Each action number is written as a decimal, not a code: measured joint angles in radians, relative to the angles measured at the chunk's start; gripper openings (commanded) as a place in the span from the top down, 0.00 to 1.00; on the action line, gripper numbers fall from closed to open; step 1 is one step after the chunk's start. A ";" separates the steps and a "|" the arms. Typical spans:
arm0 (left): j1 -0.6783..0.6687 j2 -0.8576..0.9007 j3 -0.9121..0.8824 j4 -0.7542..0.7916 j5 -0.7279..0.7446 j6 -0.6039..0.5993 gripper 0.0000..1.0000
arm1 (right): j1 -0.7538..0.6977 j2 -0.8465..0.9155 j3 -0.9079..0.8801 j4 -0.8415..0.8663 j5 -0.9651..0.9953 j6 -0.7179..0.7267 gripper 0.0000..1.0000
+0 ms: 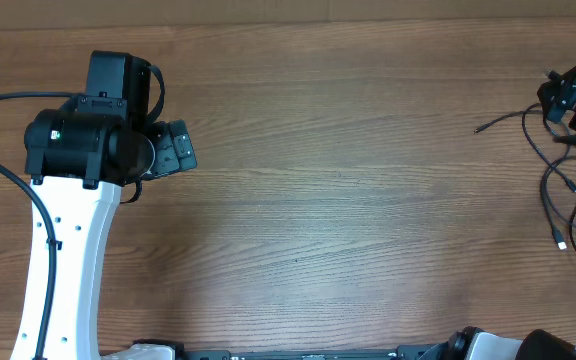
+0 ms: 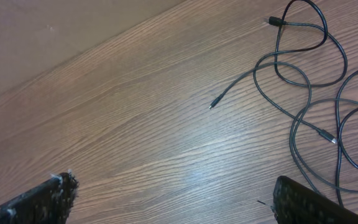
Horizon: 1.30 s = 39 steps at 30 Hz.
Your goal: Untangle cables
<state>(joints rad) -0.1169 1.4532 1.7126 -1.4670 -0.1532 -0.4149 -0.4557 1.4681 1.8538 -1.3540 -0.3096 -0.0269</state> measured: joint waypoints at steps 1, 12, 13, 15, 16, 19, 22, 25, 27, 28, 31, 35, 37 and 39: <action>0.000 0.000 0.000 0.000 0.000 0.000 0.00 | 0.000 0.000 0.000 0.000 0.000 0.000 0.00; 0.000 -0.002 0.000 0.031 0.000 0.001 0.00 | 0.000 0.000 0.000 0.000 0.000 0.000 0.00; 0.000 -0.004 -0.001 0.058 0.000 0.002 0.01 | 0.000 0.000 0.000 0.000 0.000 0.000 0.00; -0.001 -0.022 -0.016 0.167 0.001 0.004 0.00 | 0.000 0.000 0.000 0.000 0.000 0.000 0.00; -0.001 -0.039 -0.030 0.238 0.004 0.004 0.00 | 0.000 0.000 0.000 0.000 0.000 0.000 0.00; -0.013 -0.109 -0.111 0.415 0.022 0.004 0.00 | 0.000 0.000 0.000 0.000 0.000 0.000 0.00; -0.021 -0.249 -0.308 0.712 0.067 0.008 0.00 | 0.000 0.000 0.000 0.000 0.000 0.000 0.00; -0.021 -0.372 -0.485 0.939 0.100 0.008 0.00 | 0.000 0.000 0.000 0.000 0.000 0.000 0.00; -0.021 -0.472 -0.629 1.093 0.117 0.011 0.00 | 0.000 0.001 0.000 0.000 0.000 0.000 0.00; -0.021 -0.536 -0.726 1.213 0.124 0.014 0.00 | 0.000 0.001 0.000 0.000 0.000 0.000 0.00; -0.021 -0.698 -0.957 1.463 0.133 0.020 0.00 | 0.000 0.001 0.000 0.000 0.000 0.000 0.00; -0.021 -0.909 -1.230 1.755 0.136 0.039 0.00 | 0.000 0.001 0.000 0.001 0.000 0.000 0.00; -0.021 -1.023 -1.371 1.893 0.135 0.055 0.00 | 0.000 0.001 0.000 0.001 0.000 0.000 0.00; -0.021 -1.122 -1.488 1.995 0.135 0.068 0.00 | 0.000 0.001 0.000 0.000 0.000 0.000 0.00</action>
<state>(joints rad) -0.1375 0.3317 0.2245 0.5278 -0.0185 -0.3473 -0.4557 1.4693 1.8538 -1.3540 -0.3096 -0.0269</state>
